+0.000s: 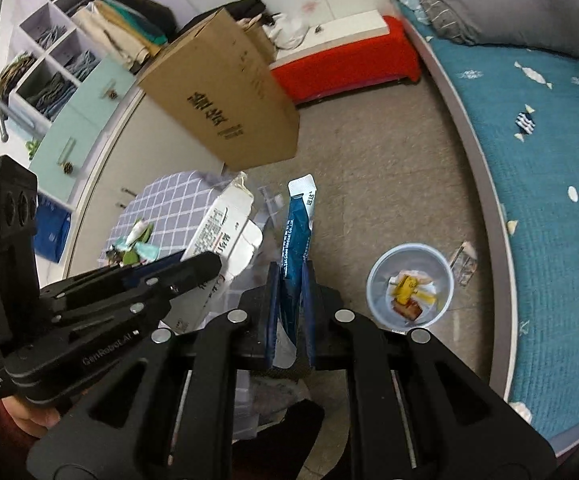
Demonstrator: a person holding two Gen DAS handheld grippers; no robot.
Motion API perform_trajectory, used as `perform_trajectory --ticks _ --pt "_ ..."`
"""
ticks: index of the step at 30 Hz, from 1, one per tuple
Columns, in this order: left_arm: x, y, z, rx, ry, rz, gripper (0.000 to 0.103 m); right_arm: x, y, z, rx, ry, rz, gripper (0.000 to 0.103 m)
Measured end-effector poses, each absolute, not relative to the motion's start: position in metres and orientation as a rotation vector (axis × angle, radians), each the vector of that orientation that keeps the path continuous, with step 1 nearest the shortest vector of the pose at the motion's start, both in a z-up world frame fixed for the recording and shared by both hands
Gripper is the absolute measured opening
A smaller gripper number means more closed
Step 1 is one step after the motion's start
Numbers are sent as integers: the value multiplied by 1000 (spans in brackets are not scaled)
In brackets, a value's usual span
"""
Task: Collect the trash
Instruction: 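Carry the held box and tube over the bucket, then open the right gripper over the bucket to drop the blue tube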
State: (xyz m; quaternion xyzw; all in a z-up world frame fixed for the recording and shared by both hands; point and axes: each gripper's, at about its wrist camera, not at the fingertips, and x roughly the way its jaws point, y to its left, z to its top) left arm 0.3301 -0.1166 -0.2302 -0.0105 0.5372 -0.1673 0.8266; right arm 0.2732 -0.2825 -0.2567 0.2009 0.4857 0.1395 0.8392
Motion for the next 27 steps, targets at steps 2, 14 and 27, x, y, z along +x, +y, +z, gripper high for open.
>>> perform_trajectory --ticks 2,14,27 --pt "335 -126 -232 -16 1145 -358 19 278 -296 -261 433 1014 278 27" --pt "359 -163 -235 27 1167 -380 20 286 -341 -256 448 977 202 54" --pt "374 -197 -233 64 1165 -436 21 279 -377 -243 461 917 94 56"
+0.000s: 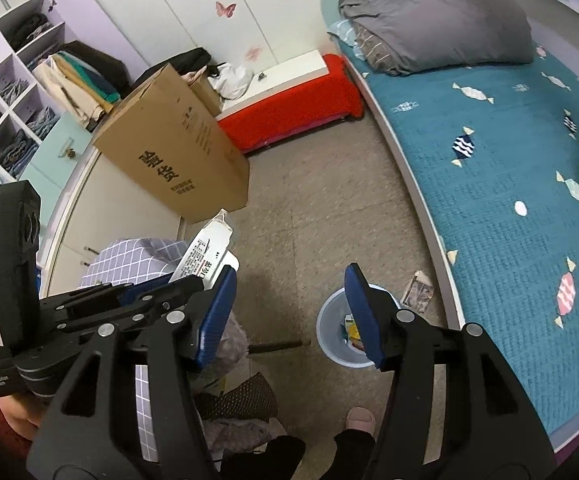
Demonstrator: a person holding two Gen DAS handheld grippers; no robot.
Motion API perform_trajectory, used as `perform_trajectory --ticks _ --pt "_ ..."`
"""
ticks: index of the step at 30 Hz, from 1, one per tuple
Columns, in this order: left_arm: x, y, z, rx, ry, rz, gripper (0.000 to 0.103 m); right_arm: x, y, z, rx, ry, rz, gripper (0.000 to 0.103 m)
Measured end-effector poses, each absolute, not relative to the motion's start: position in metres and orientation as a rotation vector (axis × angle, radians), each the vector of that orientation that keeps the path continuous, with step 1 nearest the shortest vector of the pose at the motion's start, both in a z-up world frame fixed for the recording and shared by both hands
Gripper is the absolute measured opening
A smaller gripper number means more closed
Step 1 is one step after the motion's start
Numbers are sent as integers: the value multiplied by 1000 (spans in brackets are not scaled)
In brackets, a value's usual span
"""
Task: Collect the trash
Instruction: 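Open the right gripper over the bucket to drop the blue tube, then open the left gripper over the bucket to drop the blue-white box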
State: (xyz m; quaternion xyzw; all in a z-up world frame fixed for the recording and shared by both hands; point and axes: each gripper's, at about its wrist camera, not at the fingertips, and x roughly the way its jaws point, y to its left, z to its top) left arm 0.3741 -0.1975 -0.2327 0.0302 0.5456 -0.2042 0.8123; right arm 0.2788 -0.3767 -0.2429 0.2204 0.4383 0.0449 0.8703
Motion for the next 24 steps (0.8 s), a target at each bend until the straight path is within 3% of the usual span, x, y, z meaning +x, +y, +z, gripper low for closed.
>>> perform_trajectory --ticks 5,6,7,8,24 --pt "378 -209 -231 67 1154 -453 24 273 -390 -241 477 896 67 57" --pt "379 -210 -232 63 1158 -448 35 273 -392 -241 479 896 63 58" --pt "380 -211 -233 65 1167 -439 58 272 -394 -241 484 897 60 58" --pt "381 -212 -235 71 1175 -425 66 271 -395 -242 489 898 56 58" --pt "357 -160 -215 16 1120 -304 68 278 -353 -236 444 908 165 58"
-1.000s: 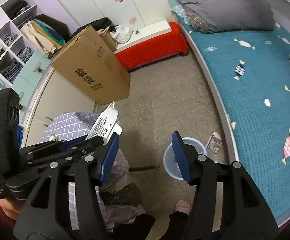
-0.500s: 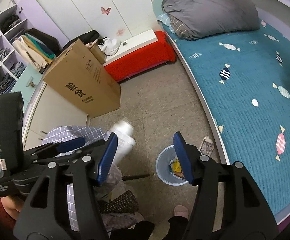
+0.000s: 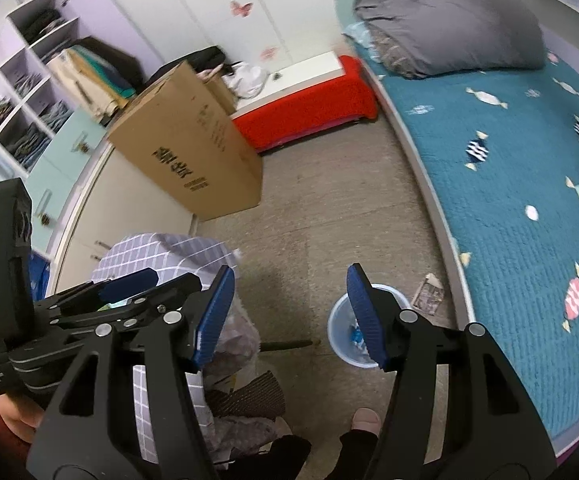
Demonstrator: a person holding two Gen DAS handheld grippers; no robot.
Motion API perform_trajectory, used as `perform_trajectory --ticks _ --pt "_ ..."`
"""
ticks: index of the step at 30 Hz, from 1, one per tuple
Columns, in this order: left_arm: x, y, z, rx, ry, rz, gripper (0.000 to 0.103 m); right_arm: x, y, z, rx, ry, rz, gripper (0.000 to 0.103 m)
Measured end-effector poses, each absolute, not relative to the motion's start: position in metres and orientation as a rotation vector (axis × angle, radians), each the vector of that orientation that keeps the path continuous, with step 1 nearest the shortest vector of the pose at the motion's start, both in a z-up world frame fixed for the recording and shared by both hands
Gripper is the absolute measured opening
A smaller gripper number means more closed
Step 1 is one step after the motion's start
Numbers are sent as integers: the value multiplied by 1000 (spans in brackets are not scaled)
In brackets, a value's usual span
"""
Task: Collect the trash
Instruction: 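Open the left gripper over the bucket to drop the blue-white box, then move both grippers back over the table toward the beige cloth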
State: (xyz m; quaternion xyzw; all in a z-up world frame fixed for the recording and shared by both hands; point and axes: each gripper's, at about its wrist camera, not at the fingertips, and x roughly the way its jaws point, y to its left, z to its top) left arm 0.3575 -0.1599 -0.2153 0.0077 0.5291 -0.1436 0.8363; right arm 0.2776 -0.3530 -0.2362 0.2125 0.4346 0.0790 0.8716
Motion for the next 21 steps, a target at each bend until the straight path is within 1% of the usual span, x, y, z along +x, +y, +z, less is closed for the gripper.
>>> perform_trajectory --ticks 4,10,21 --pt "348 -124 -206 -27 1109 -241 68 283 -317 -230 412 909 247 58" --pt "322 -50 -185 -108 1071 -119 68 289 -240 -216 343 905 399 59" --pt "281 131 -179 -325 1049 112 68 301 -85 -208 236 945 610 59"
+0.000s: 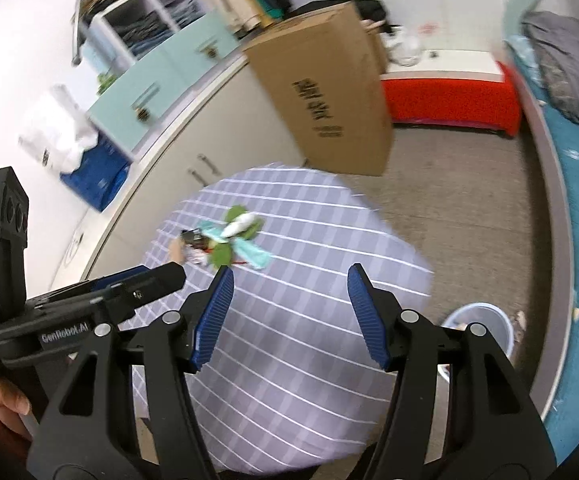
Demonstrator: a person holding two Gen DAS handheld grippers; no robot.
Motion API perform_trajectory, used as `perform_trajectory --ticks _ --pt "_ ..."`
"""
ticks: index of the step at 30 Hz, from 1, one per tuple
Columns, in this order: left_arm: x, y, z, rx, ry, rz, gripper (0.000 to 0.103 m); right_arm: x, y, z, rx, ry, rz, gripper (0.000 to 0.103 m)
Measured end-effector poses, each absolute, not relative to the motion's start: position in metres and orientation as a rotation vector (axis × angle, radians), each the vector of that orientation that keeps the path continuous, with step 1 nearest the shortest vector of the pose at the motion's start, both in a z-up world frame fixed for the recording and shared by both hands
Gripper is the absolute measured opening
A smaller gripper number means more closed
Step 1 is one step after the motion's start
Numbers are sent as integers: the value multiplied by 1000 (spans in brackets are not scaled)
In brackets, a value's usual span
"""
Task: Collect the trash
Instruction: 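Move both grippers back over the table toward the beige cloth, then grasp the beige cloth with the left gripper while the right grasps the white bottle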
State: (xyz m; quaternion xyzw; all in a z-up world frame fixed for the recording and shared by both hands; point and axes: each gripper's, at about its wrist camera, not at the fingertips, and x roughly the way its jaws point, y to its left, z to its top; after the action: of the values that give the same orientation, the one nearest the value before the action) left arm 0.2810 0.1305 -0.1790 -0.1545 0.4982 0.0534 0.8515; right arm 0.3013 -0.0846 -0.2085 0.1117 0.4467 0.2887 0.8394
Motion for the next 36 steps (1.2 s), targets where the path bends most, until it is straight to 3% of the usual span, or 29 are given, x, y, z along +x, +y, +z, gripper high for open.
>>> perform_trajectory --ticks 17,36 --pt "283 354 -274 -459 1199 301 68 335 78 -277 142 1083 557 60" --pt "342 399 -347 -362 1247 325 68 397 126 -324 200 1098 454 63"
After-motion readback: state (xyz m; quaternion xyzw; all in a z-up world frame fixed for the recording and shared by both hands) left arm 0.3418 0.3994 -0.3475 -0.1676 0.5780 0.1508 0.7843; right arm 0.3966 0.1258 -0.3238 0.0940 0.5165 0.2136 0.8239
